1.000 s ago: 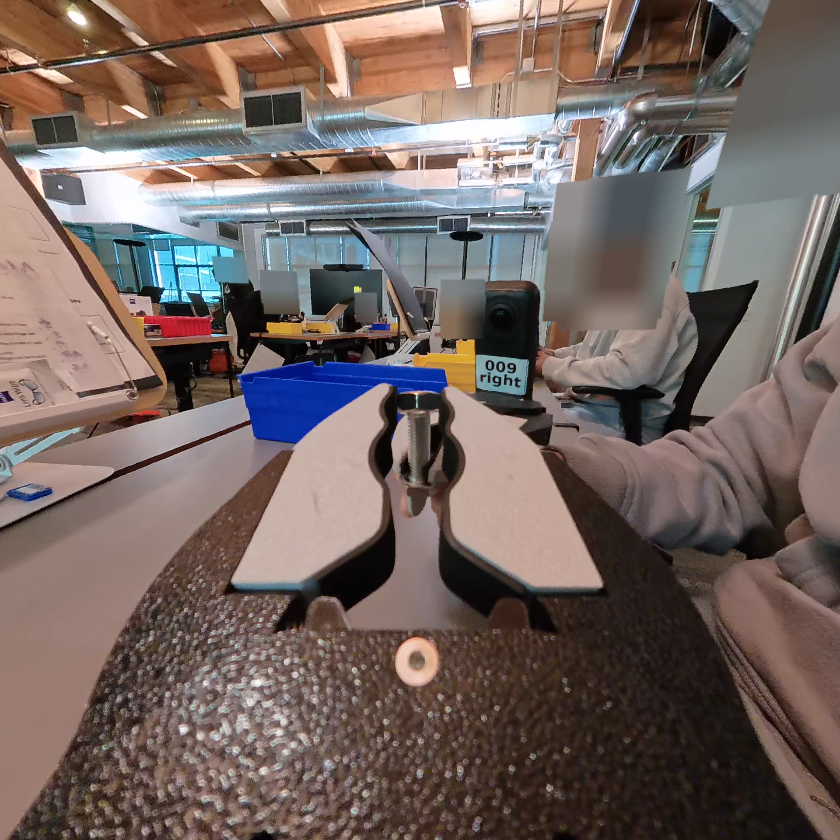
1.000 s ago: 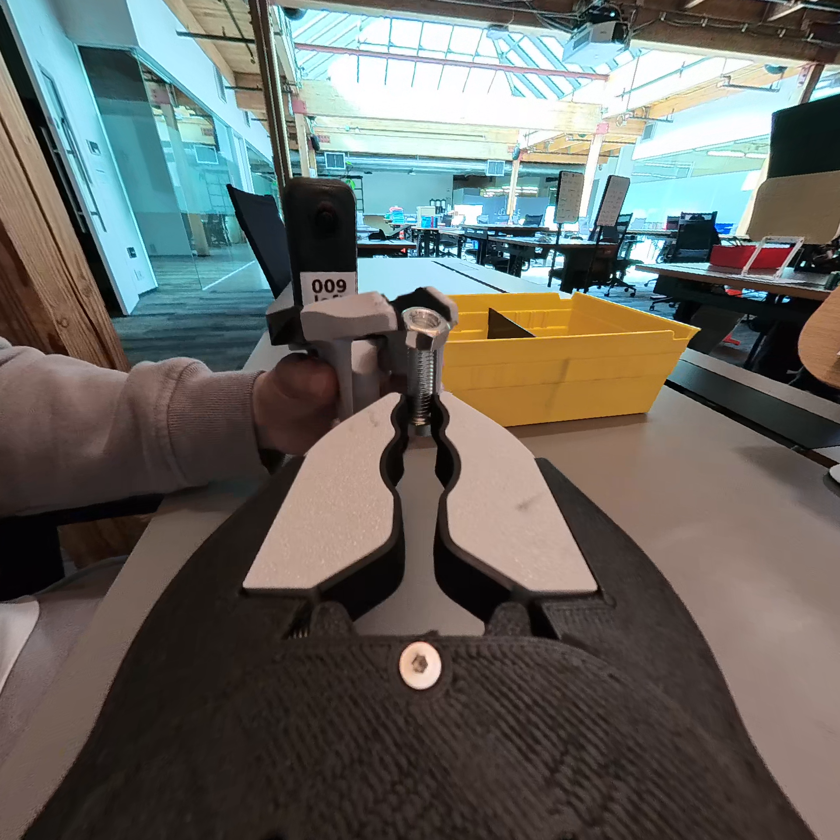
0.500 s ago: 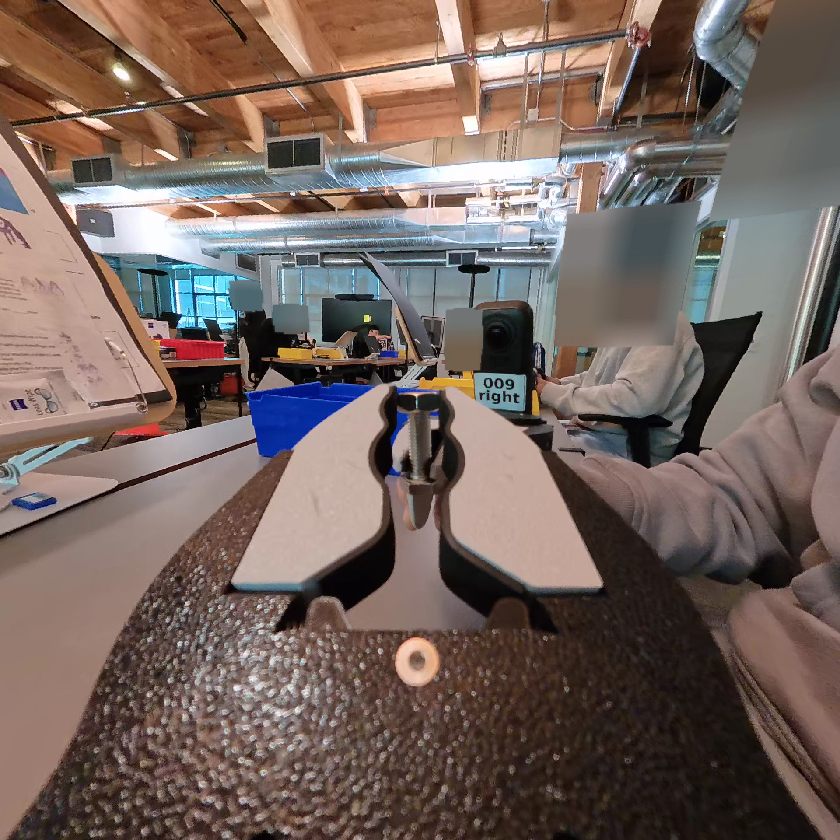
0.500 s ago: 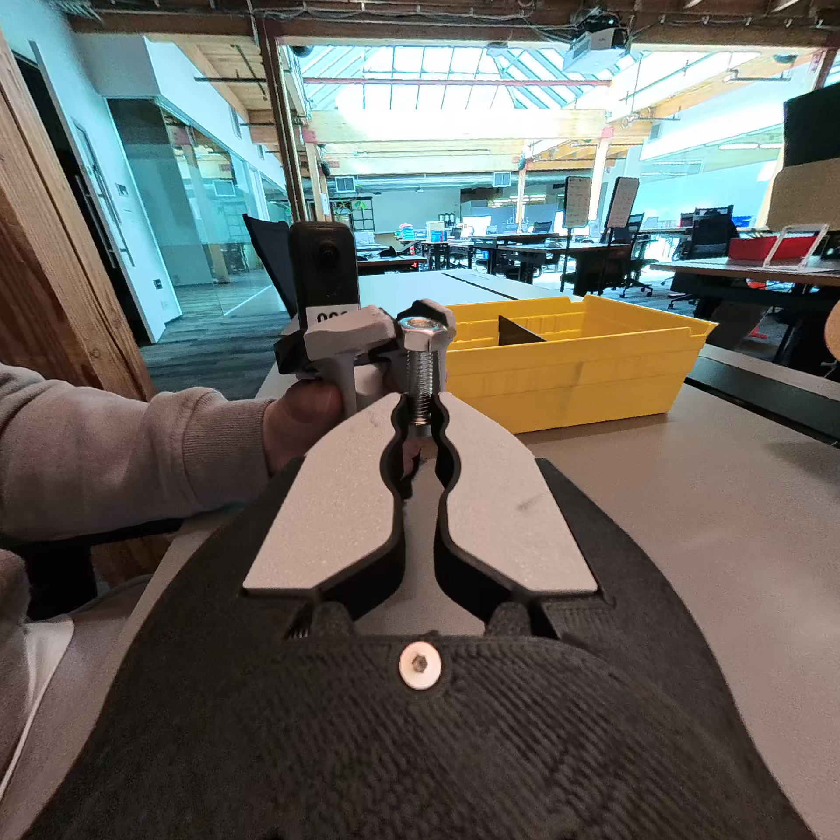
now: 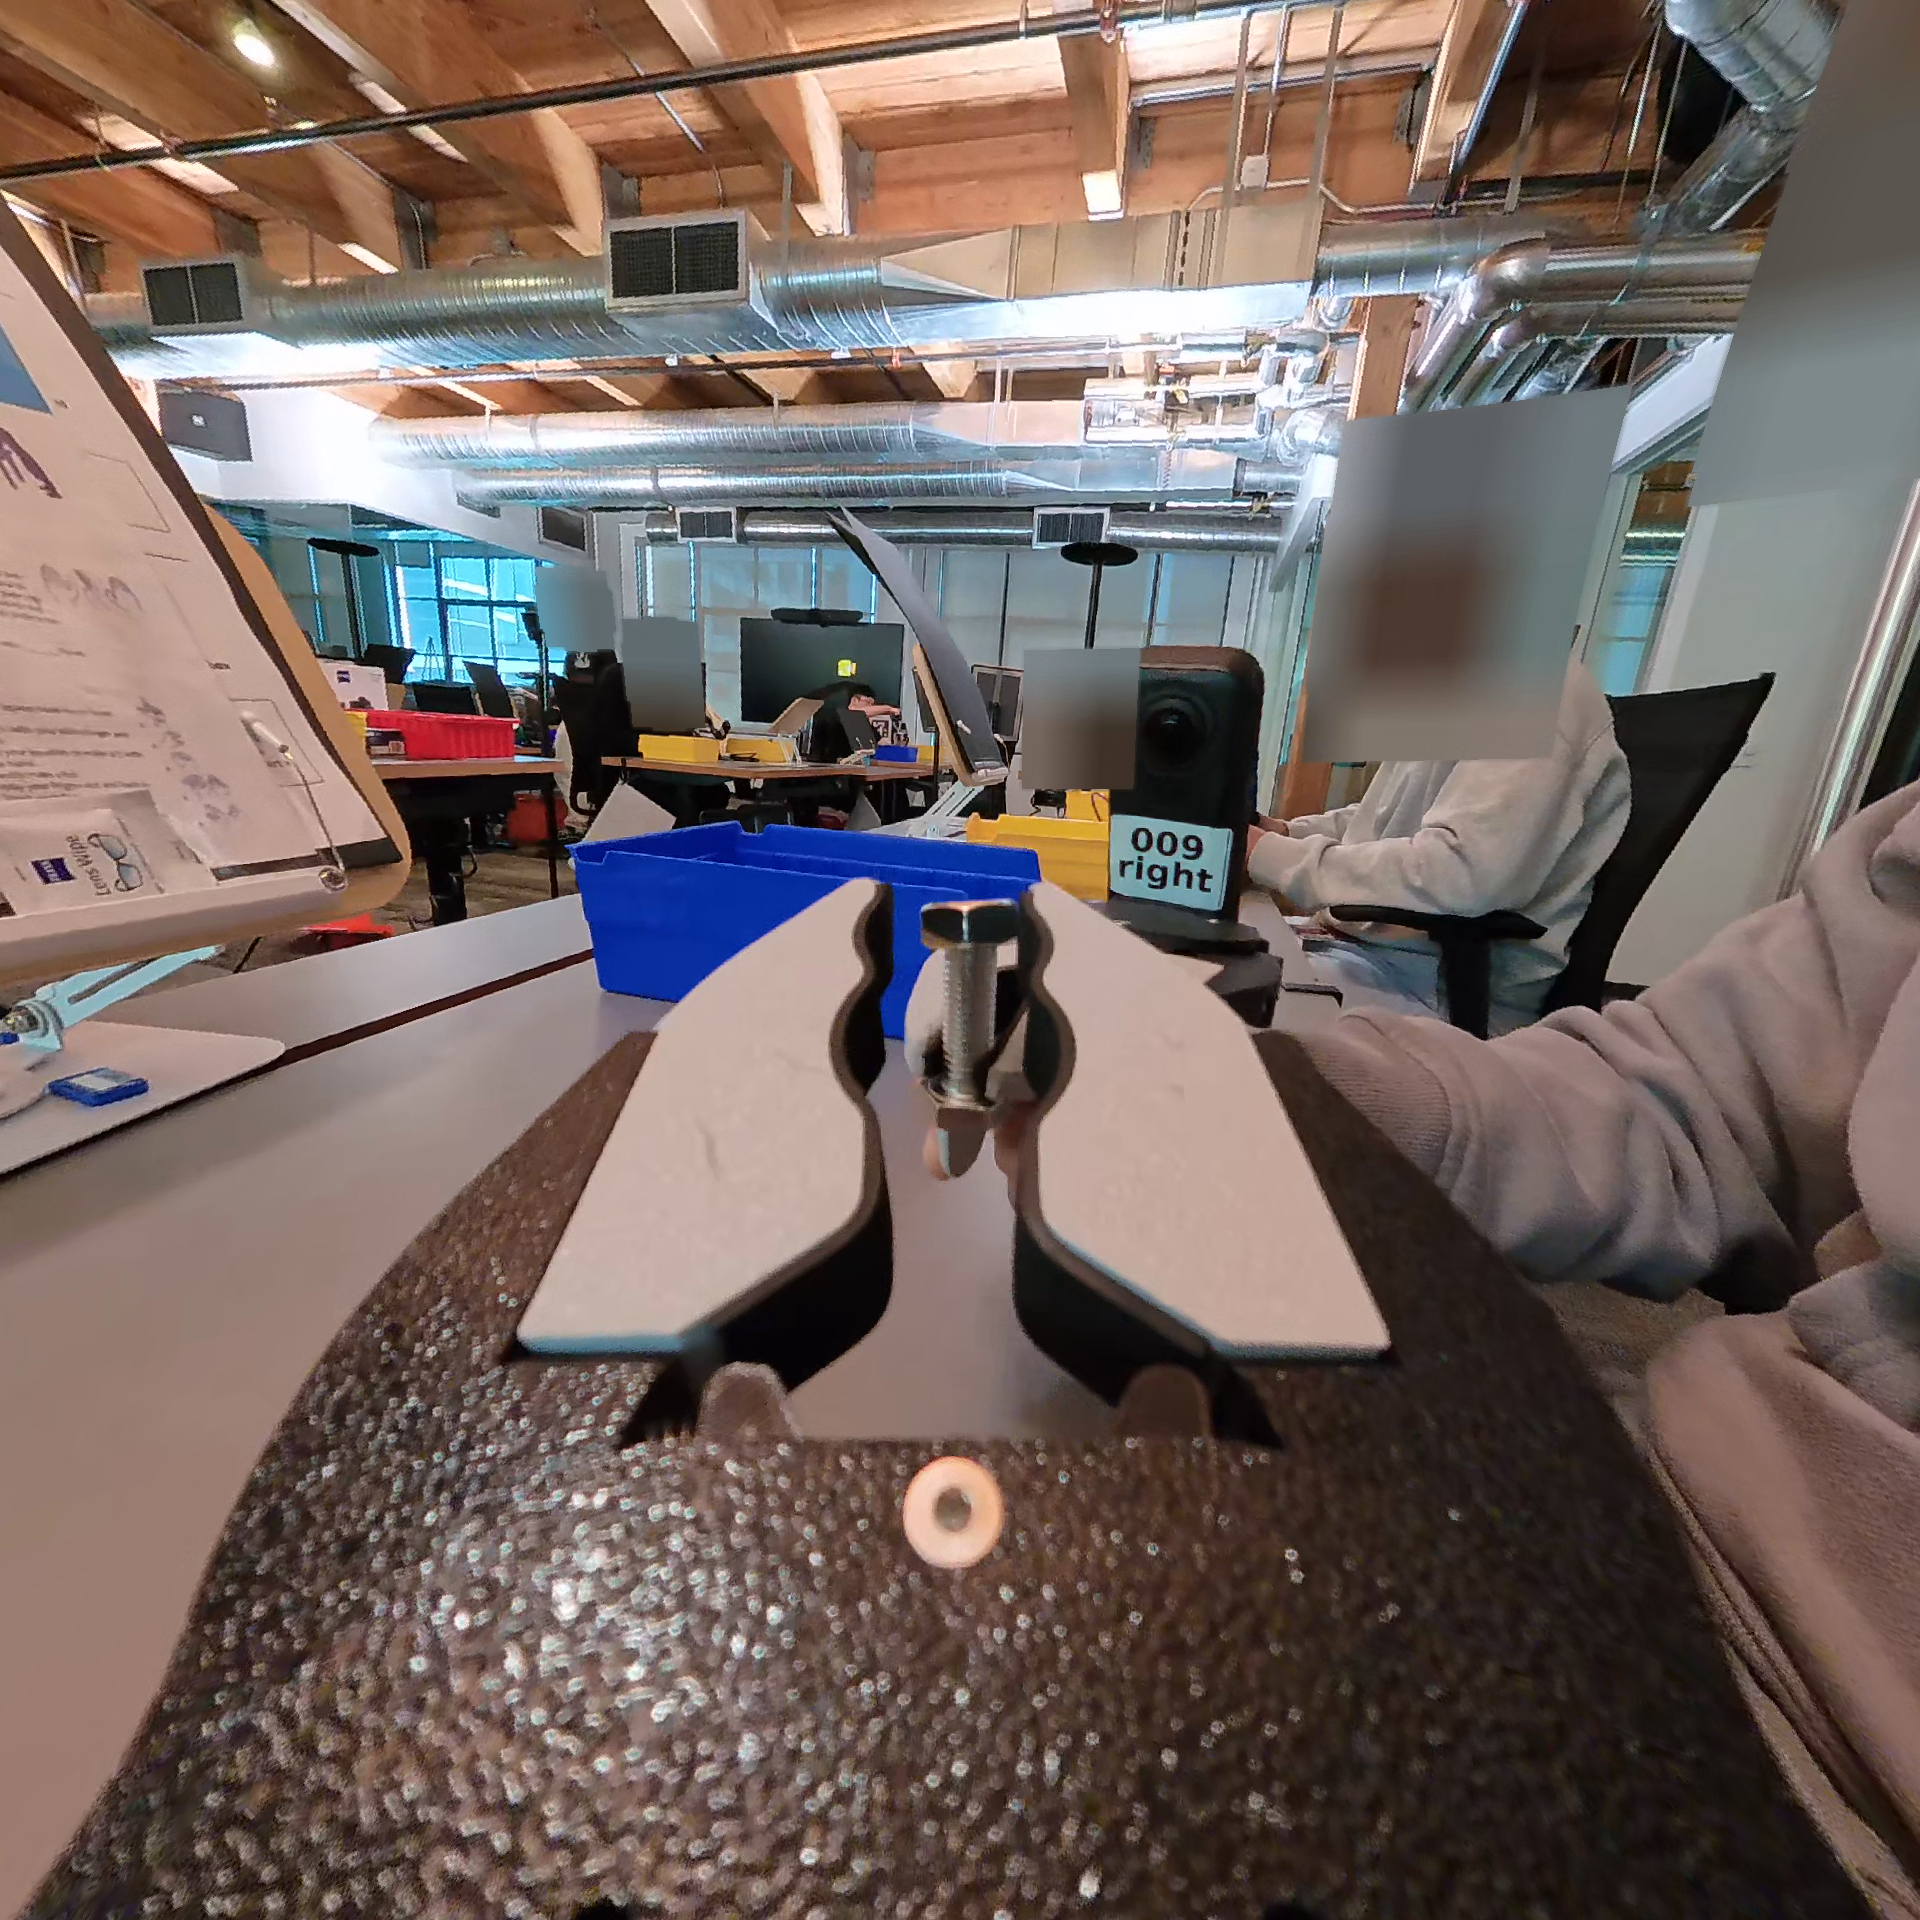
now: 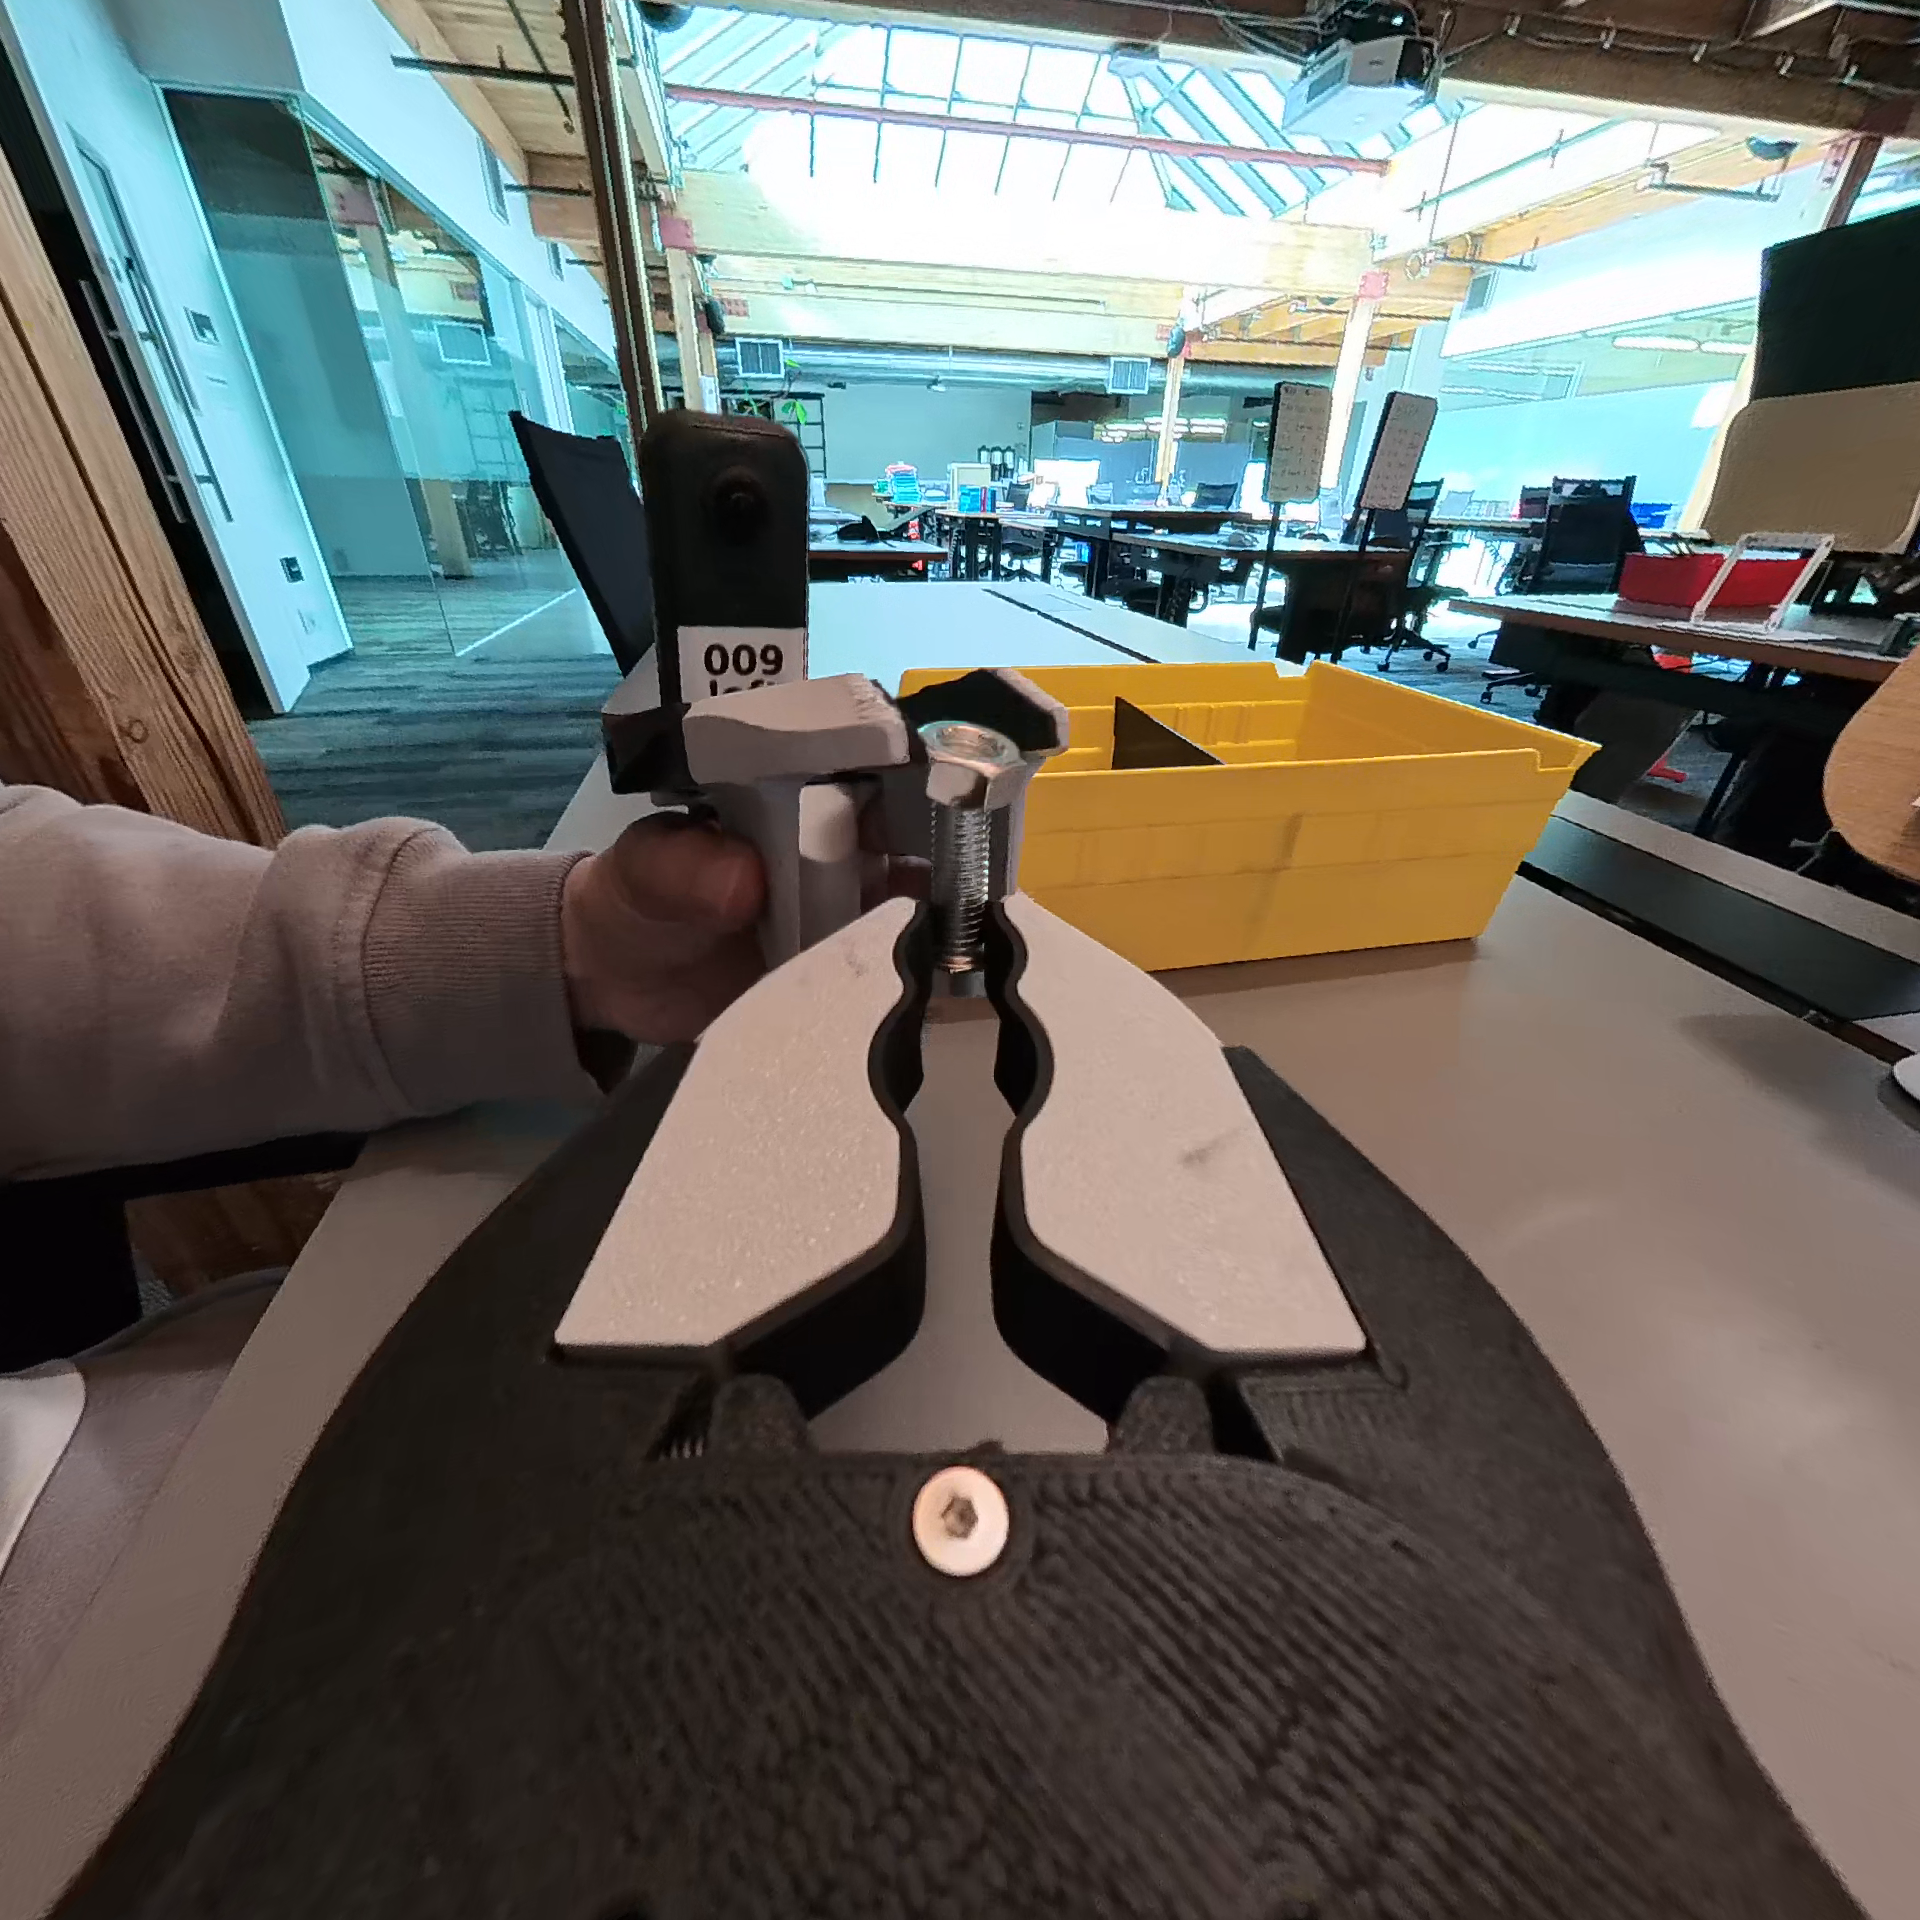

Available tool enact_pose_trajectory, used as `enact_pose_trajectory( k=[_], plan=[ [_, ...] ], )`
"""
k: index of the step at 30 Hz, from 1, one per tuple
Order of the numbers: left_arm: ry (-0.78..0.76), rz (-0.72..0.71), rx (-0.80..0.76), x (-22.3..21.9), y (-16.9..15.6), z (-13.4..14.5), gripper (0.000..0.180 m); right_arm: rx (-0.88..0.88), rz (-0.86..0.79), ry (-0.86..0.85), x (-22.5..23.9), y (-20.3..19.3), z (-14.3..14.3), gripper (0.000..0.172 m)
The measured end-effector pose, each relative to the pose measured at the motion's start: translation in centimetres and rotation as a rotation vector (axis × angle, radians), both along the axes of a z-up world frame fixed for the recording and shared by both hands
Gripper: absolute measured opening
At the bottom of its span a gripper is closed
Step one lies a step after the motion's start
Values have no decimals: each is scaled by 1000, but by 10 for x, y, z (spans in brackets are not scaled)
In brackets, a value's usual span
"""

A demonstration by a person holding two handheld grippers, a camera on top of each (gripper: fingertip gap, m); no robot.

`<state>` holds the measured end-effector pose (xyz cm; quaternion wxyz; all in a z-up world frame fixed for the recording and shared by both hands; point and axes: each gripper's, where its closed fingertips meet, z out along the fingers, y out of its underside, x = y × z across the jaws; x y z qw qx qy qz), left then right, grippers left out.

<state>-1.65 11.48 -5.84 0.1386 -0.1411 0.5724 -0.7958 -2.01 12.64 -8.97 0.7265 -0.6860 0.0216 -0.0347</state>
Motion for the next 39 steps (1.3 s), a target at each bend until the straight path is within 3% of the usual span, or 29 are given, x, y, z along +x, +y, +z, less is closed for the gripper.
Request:
enact_pose_trajectory(
  k=[11,14,21,28,39],
  plan=[
    [34,-40,146,-2,-7,-7,25,-25,-5,-30,-1,1,-3,9],
    [38,-35,168,-1,-8,-9,17,-28,-10,-32,-1,1,-3,9],
    [-69,-49,91,-9,-8,1,17,47,80,60,-10,1,6,9],
    [-42,-93,1,-9,-11,4,17,69,104,84,-11,-1,9,9],
    [-25,-69,67,-6,-9,-2,17,33,74,60,-8,0,3,9]
  ],
)
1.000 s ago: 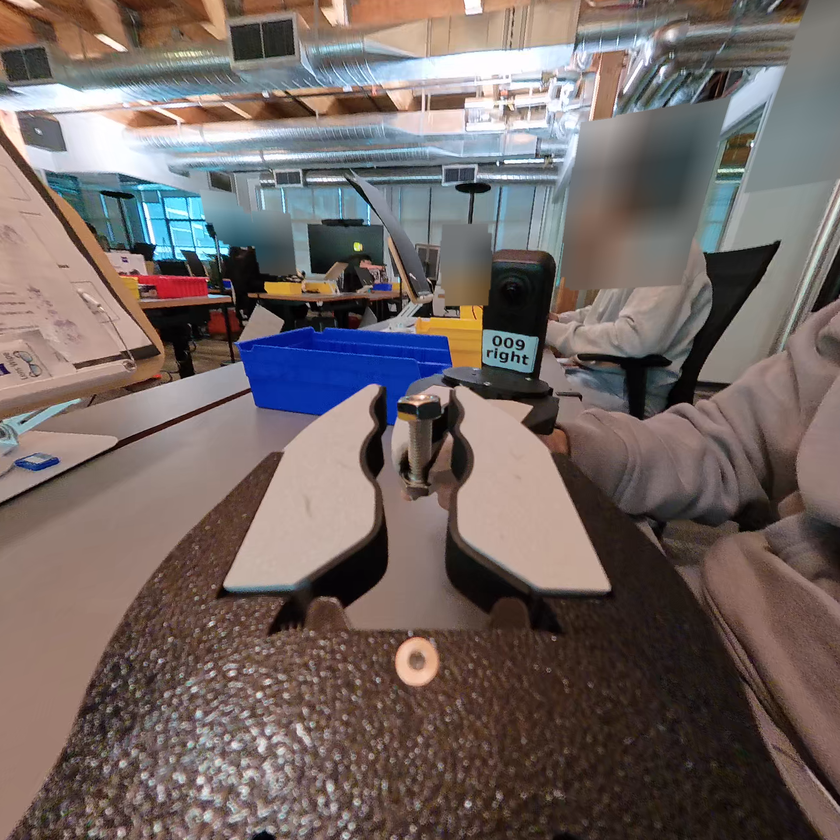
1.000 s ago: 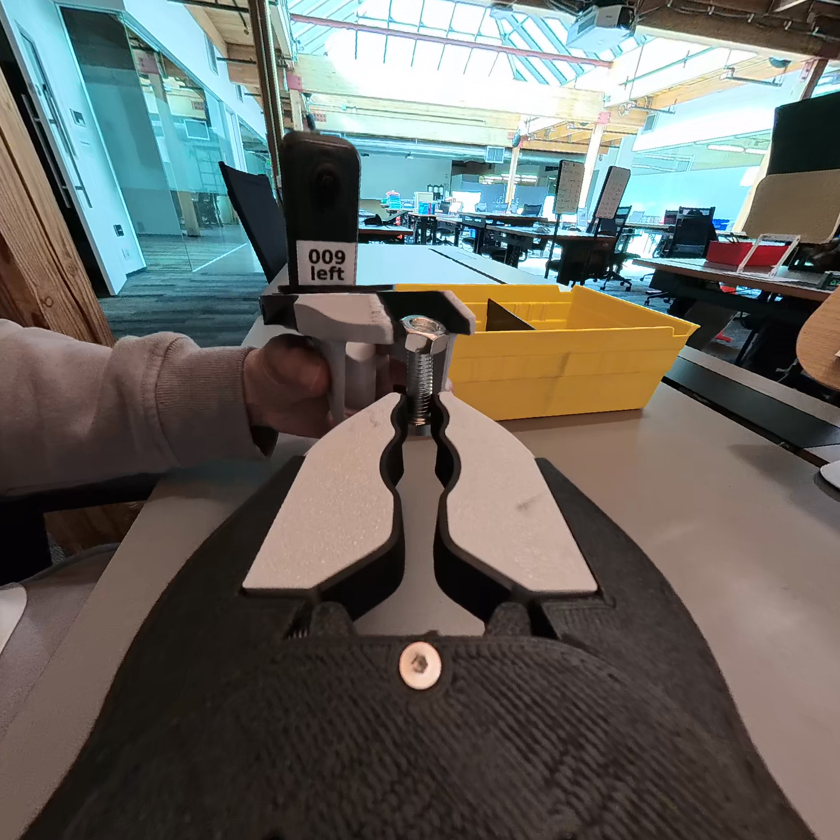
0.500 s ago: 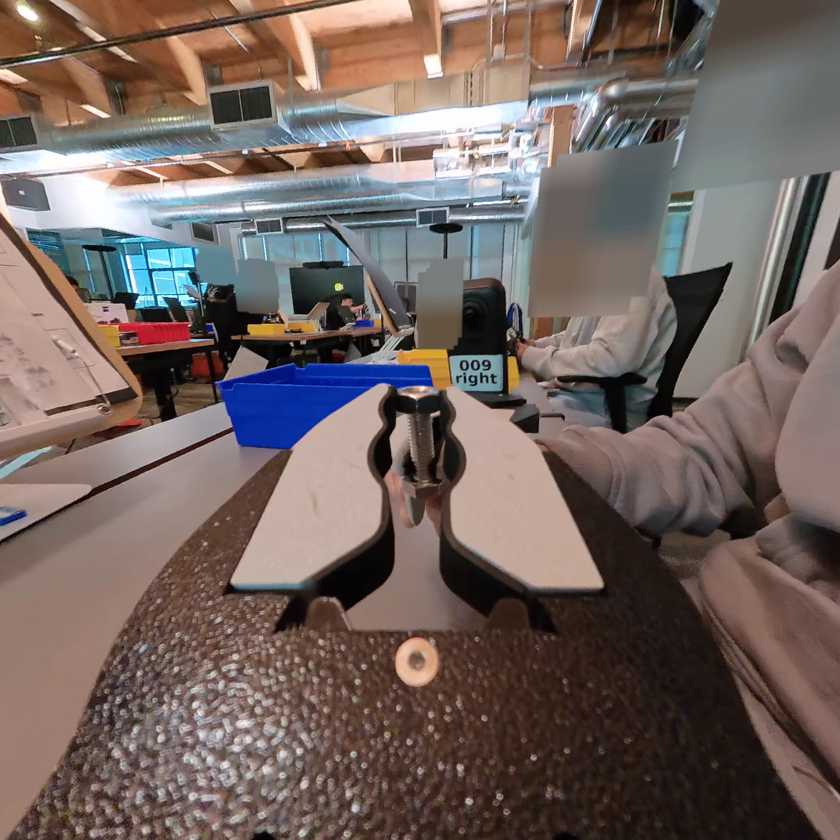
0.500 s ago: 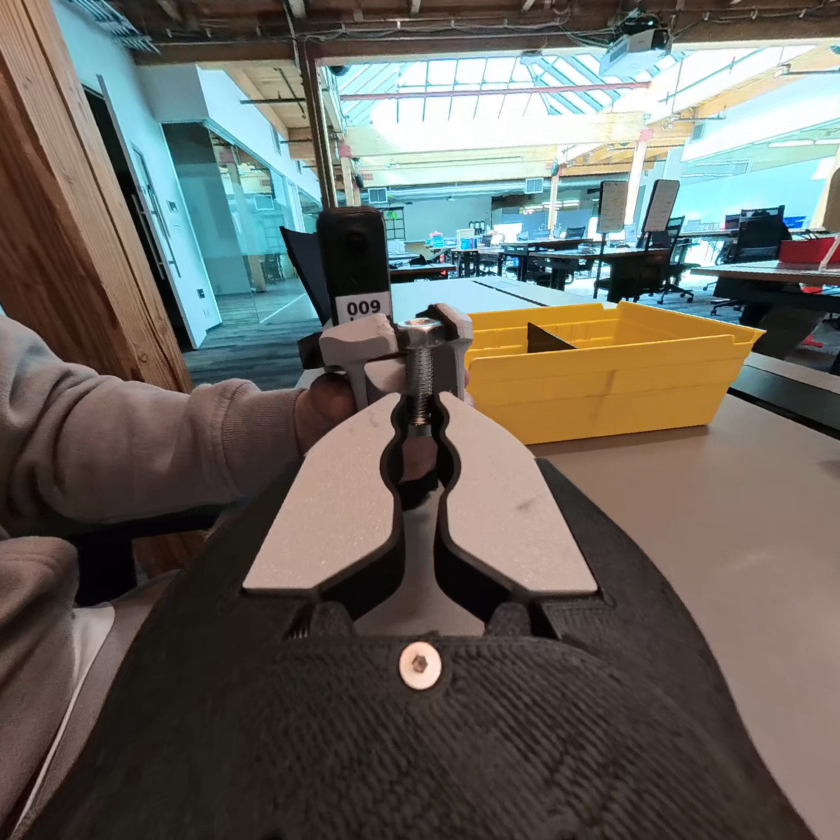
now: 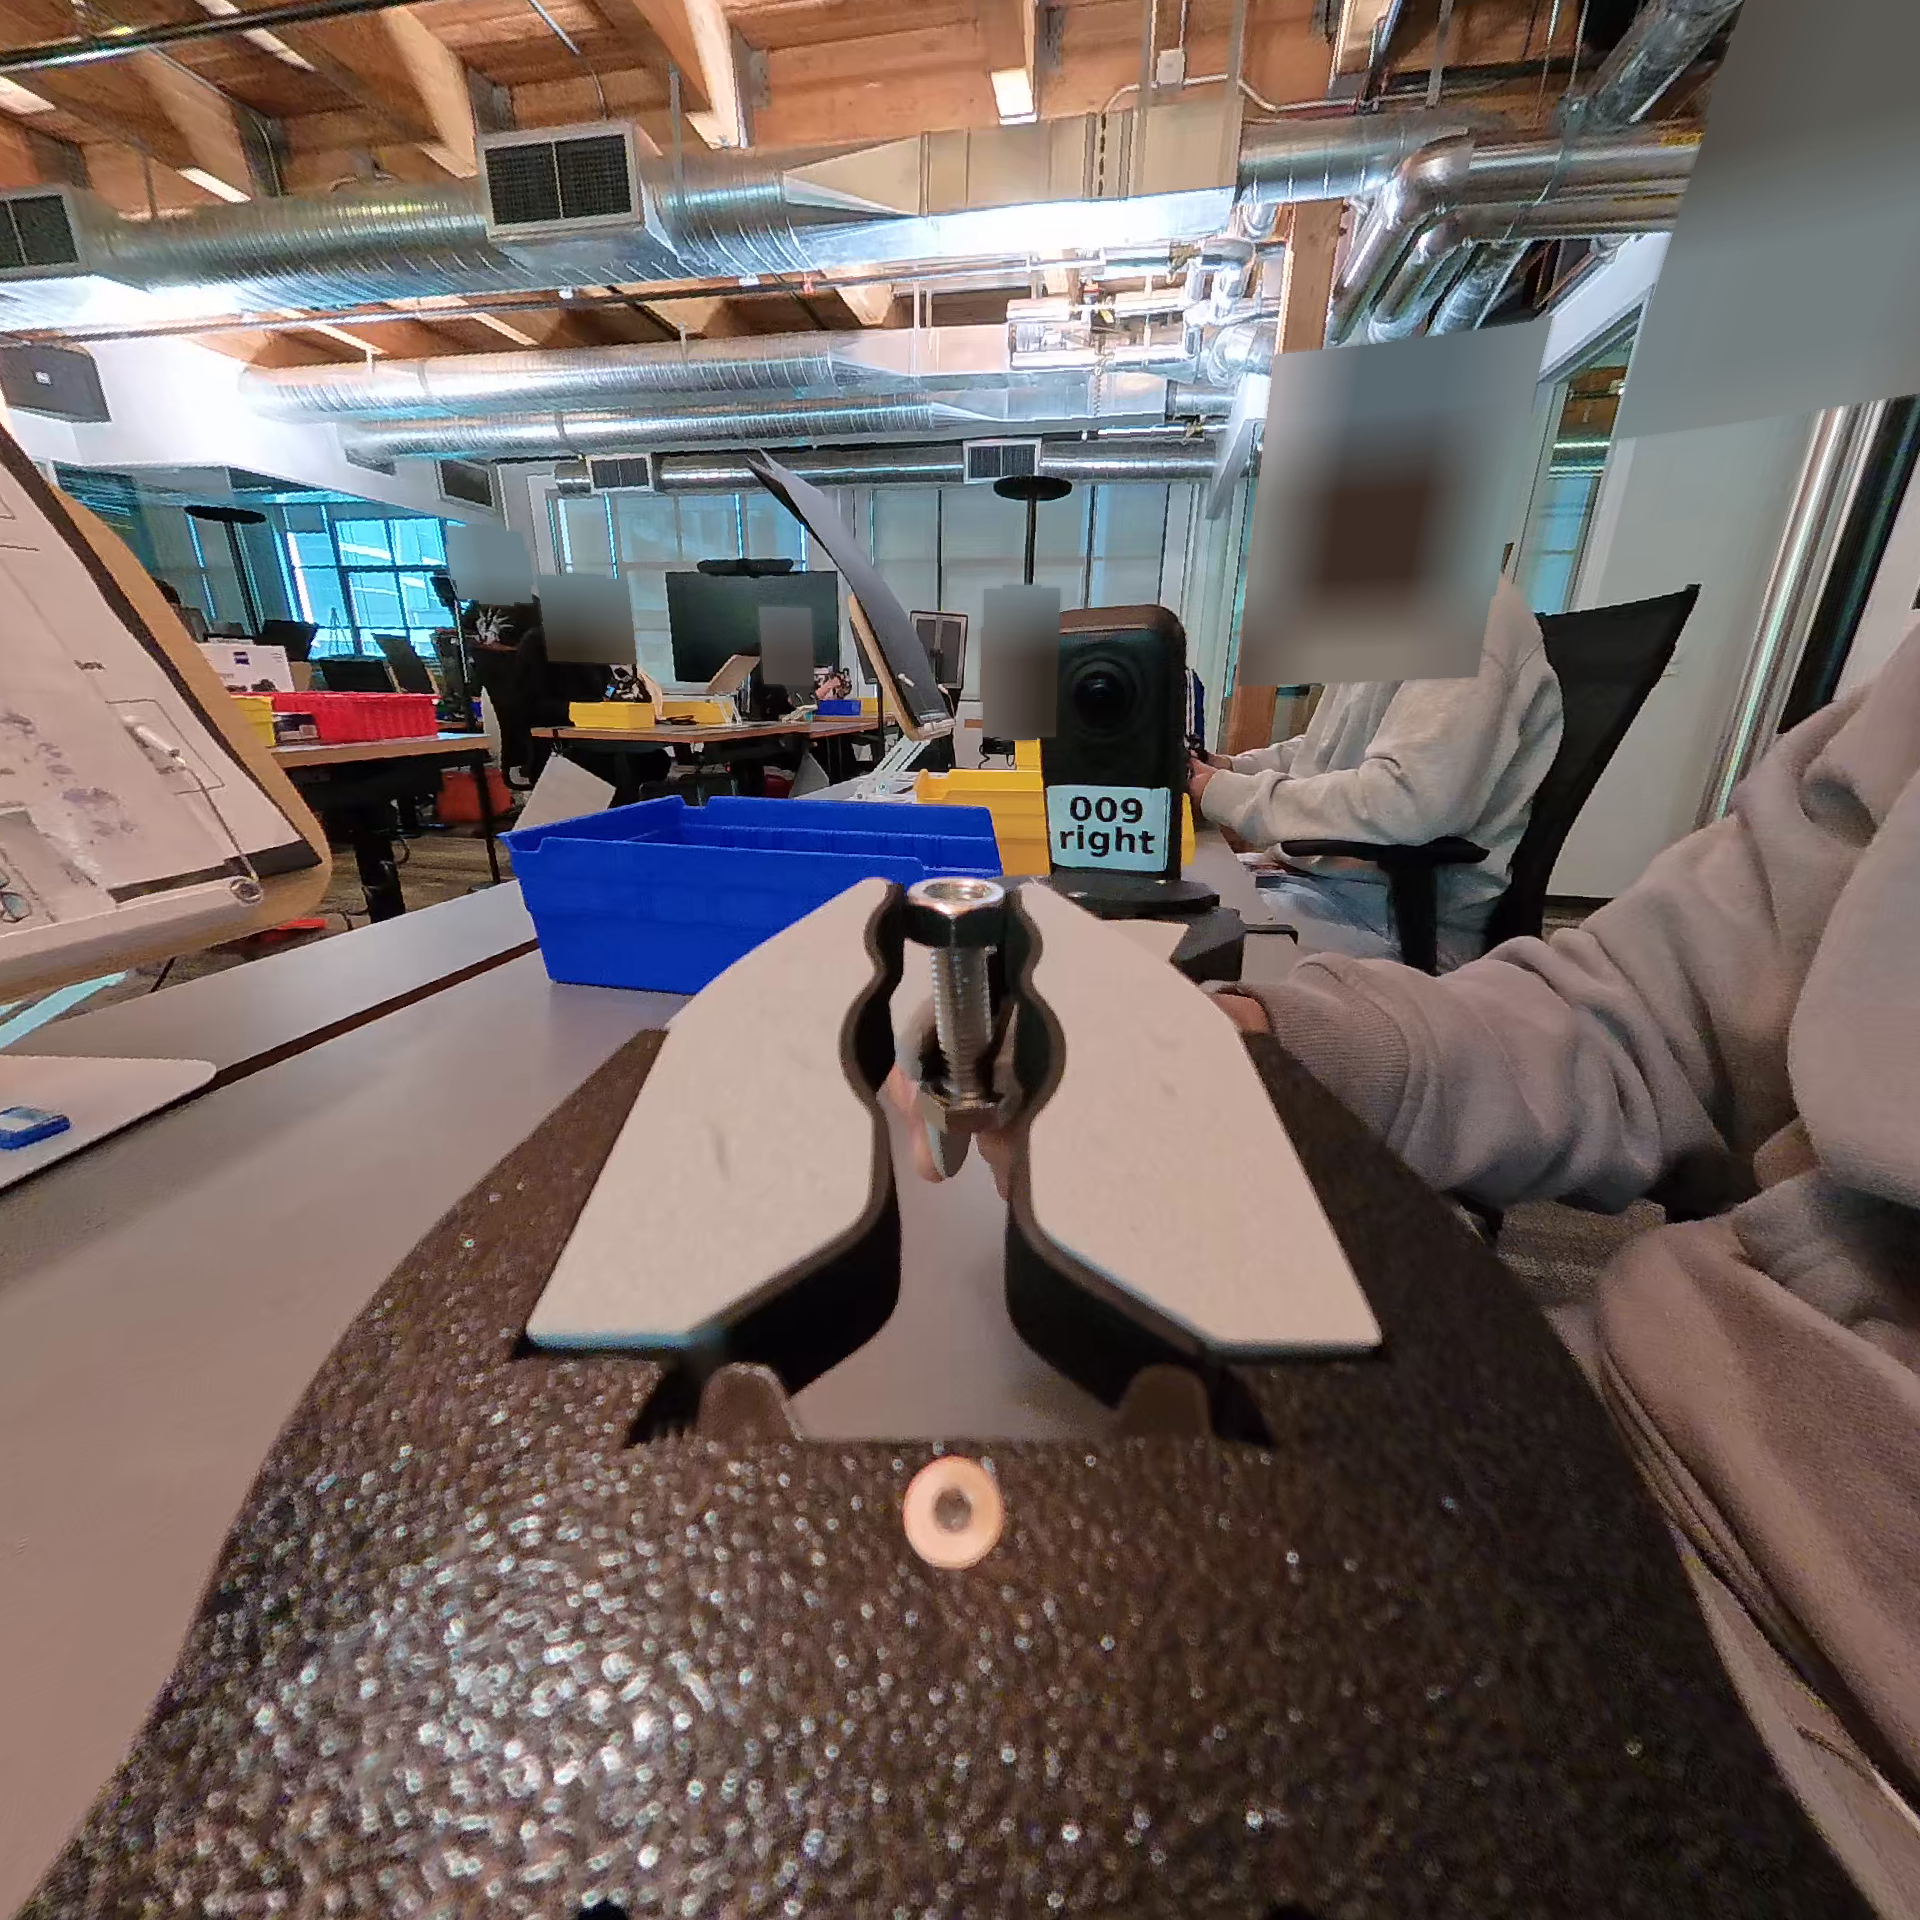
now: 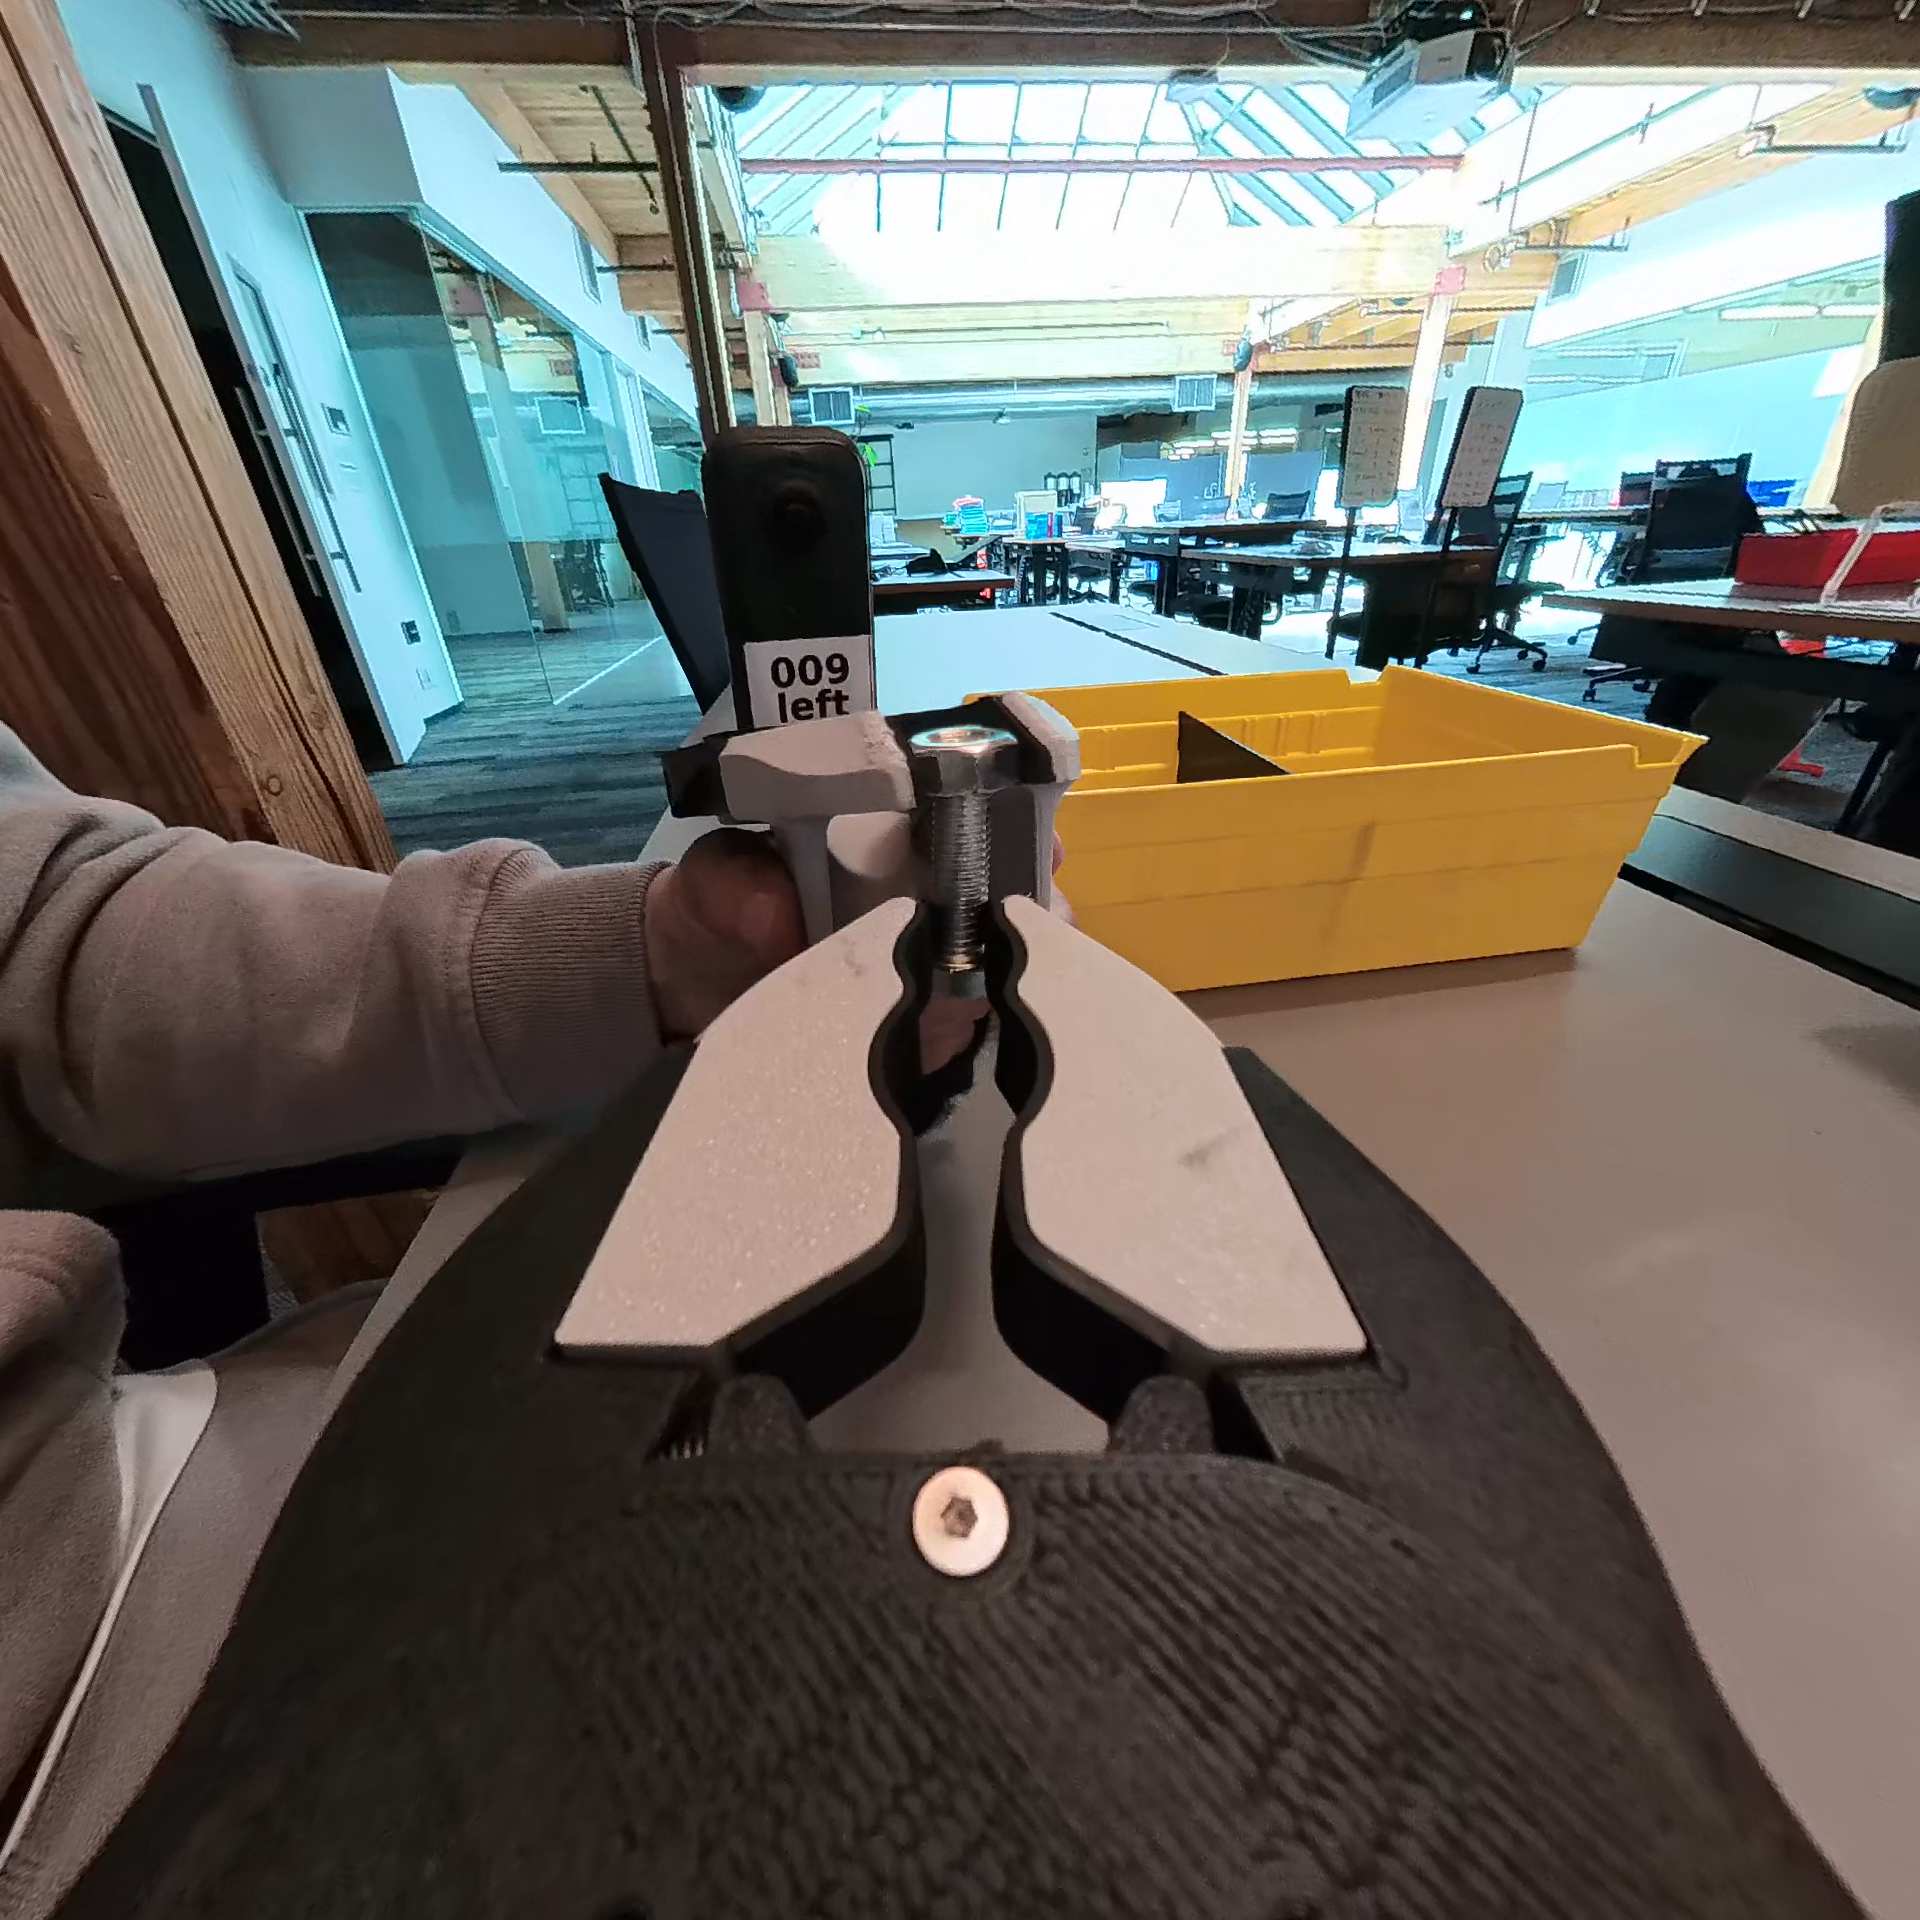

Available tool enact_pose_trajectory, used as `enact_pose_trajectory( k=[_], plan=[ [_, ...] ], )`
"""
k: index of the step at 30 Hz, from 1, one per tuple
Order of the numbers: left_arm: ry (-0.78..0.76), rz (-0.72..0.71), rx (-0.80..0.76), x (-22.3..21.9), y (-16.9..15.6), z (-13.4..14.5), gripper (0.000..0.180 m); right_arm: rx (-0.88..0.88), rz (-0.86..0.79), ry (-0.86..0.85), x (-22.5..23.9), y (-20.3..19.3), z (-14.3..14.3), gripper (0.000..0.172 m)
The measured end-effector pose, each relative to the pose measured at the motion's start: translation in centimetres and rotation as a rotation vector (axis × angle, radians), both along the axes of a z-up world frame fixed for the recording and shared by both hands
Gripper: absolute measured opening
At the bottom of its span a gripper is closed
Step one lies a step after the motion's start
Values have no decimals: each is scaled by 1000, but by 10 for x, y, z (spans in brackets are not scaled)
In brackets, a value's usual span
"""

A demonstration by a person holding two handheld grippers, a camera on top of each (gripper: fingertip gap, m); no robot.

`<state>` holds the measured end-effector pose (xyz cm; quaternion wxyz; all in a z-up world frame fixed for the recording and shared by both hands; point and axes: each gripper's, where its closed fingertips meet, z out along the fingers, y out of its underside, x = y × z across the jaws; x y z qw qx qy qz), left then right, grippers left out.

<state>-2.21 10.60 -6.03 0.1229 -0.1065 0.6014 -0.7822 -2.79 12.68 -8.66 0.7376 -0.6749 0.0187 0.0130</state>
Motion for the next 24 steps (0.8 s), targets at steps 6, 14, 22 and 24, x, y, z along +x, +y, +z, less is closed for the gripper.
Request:
enact_pose_trajectory(
  k=[6,14,22,24],
  plan=[
    [26,-4,-2,1,0,-2,18,-15,-10,-15,1,0,-2,9],
    [42,16,80,4,-1,-6,17,-32,-32,-30,4,0,-4,9],
    [123,52,263,9,-1,-16,17,-80,-74,-71,9,0,-11,9],
    [160,50,305,8,-1,-18,17,-91,-81,-83,9,1,-13,9]
  ],
)
